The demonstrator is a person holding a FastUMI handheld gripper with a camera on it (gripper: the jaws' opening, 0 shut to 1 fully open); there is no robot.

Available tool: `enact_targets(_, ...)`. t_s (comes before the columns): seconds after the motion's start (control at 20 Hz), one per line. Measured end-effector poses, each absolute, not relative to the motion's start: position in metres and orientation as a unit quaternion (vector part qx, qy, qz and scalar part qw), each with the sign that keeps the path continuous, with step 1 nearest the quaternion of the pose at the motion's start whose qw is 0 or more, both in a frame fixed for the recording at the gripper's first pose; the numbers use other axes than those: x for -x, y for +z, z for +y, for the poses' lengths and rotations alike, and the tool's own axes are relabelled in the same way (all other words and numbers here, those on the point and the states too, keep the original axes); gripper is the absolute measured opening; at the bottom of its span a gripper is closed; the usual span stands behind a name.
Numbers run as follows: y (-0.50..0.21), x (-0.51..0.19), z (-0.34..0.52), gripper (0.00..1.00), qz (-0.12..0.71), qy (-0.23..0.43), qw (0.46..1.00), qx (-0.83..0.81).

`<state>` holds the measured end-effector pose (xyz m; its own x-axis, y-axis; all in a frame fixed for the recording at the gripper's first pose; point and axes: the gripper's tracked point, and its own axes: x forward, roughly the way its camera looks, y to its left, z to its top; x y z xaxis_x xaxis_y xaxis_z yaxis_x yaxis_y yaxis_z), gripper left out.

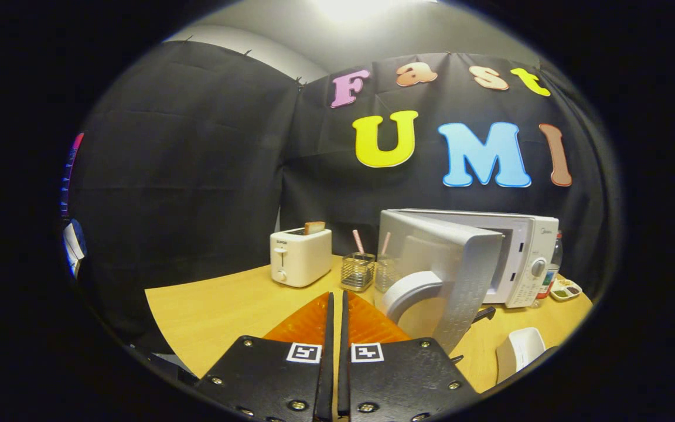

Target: Open the microwave, put the food inside, and close the microwave door.

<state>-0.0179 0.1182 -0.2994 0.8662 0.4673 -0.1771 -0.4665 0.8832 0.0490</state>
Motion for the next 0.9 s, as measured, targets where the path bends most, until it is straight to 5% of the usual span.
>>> enact_targets(0.9,-0.324,-0.132,-0.041,0.04,0.092,0.011,0.995,0.020)
